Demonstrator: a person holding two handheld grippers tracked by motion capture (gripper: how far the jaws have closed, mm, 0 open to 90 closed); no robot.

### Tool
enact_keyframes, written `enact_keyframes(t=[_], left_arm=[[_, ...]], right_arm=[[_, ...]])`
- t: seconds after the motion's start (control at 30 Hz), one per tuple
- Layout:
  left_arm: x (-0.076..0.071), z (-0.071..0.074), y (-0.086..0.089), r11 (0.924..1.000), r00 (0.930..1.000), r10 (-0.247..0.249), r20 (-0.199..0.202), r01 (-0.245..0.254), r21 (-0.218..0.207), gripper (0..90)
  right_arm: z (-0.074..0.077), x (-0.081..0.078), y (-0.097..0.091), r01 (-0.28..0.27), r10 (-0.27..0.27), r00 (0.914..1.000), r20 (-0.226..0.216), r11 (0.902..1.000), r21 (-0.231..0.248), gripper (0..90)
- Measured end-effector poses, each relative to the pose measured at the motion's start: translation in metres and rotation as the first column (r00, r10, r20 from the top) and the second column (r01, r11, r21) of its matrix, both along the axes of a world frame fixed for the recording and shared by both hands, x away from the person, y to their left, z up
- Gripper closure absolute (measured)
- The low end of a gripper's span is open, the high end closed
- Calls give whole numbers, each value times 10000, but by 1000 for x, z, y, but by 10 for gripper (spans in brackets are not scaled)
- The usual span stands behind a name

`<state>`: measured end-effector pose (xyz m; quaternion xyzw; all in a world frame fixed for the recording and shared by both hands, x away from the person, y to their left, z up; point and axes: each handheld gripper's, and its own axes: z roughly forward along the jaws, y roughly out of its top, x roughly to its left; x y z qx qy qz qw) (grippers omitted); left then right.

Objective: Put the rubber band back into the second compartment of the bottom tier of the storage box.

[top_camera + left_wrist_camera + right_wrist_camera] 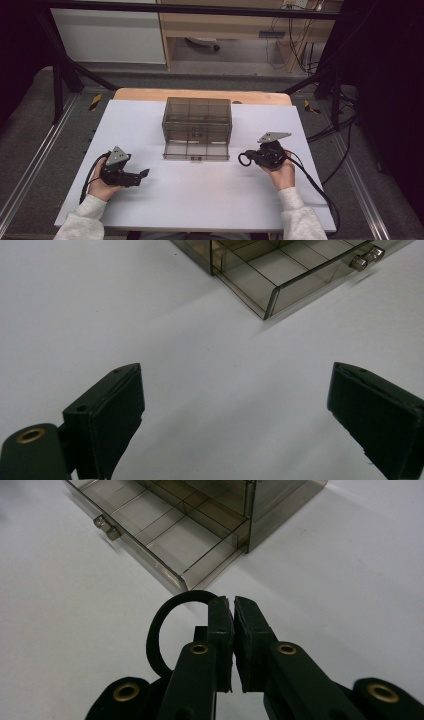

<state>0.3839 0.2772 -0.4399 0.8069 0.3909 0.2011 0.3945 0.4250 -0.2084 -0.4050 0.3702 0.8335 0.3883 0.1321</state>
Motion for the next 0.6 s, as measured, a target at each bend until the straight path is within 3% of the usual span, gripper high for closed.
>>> enact_keyframes(t=[0.6], left_arm=[[0,0,0,10000,10000,2,-24,-2,0,82]], right_arm=[[2,1,9,-207,207,9998,66,9998,17,861]])
